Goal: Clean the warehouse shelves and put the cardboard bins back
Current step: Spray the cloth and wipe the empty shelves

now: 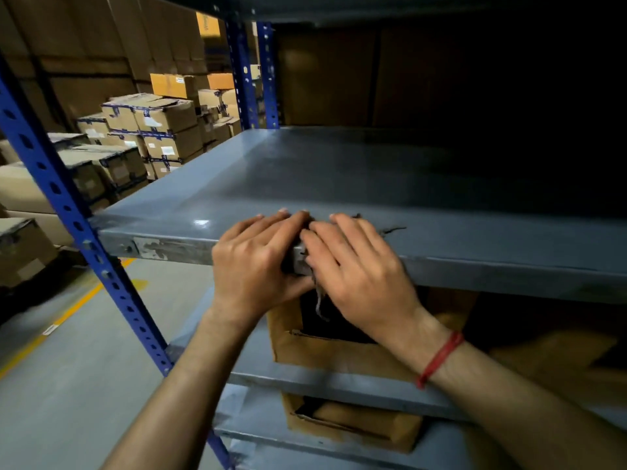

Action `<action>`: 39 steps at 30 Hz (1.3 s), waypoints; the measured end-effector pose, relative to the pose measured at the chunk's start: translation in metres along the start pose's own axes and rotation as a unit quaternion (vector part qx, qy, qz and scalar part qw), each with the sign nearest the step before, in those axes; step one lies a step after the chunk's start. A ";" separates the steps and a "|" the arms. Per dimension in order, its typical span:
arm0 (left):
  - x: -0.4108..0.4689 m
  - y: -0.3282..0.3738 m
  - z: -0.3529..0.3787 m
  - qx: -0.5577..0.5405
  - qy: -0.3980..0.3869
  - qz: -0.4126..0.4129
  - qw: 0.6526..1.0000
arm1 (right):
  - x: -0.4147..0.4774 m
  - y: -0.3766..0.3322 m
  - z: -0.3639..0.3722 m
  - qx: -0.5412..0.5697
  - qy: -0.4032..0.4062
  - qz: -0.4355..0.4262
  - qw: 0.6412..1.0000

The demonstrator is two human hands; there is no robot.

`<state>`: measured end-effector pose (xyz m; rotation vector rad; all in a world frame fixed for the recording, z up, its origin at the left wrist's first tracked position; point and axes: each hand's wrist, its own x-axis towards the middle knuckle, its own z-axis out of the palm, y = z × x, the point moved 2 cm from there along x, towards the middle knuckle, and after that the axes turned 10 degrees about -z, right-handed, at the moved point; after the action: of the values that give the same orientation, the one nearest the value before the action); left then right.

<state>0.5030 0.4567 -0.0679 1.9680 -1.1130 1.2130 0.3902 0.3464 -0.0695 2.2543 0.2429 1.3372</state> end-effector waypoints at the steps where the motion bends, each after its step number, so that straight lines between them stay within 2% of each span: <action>1: -0.001 0.000 0.000 0.011 -0.002 0.007 1.000 | -0.009 0.011 -0.007 0.000 -0.010 -0.016 1.000; 4: -0.001 0.002 0.001 0.022 0.011 0.016 1.000 | -0.047 0.052 -0.035 -0.019 -0.044 -0.013 0.999; 7: 0.001 0.004 0.001 0.018 0.024 0.017 0.999 | -0.078 0.081 -0.058 -0.064 -0.081 0.036 0.994; 11: -0.001 0.005 0.004 0.021 0.030 0.018 0.999 | -0.067 0.062 -0.047 -0.045 -0.029 0.130 0.990; 13: -0.002 0.004 0.006 0.022 0.042 0.022 0.999 | -0.042 0.035 -0.030 -0.011 0.004 0.148 0.989; 17: 0.002 0.006 0.005 0.009 0.073 0.047 0.996 | 0.006 -0.010 0.000 0.037 0.007 0.148 0.988; 20: 0.001 0.004 0.004 0.005 0.073 0.056 0.996 | -0.004 -0.001 -0.003 0.035 0.002 0.087 0.996; 23: 0.001 0.003 0.003 0.023 0.039 0.046 0.998 | -0.043 0.041 -0.029 0.005 -0.025 0.042 0.999; 25: 0.002 0.005 0.000 0.019 0.003 0.032 0.999 | -0.076 0.072 -0.053 -0.039 -0.045 0.058 0.997; 28: 0.010 0.019 -0.017 0.022 -0.096 -0.012 0.995 | -0.110 0.095 -0.073 -0.078 -0.030 0.144 0.986; 31: 0.024 0.066 -0.013 0.047 -0.242 -0.014 0.969 | -0.091 0.072 -0.052 -0.054 0.030 0.224 0.973; 34: 0.031 0.117 0.008 0.019 -0.253 0.038 0.967 | -0.068 0.050 -0.036 -0.013 0.036 0.199 0.979; 37: 0.034 0.124 0.020 0.008 -0.264 0.010 0.964 | -0.085 0.072 -0.053 -0.024 -0.003 0.113 0.993; 39: 0.030 0.122 0.020 -0.003 -0.250 0.003 0.968 | -0.109 0.097 -0.069 -0.048 -0.008 0.108 0.993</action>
<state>0.4129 0.3700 -0.0445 2.3366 -1.3541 0.7221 0.2661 0.2433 -0.0778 2.2583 -0.0726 1.4059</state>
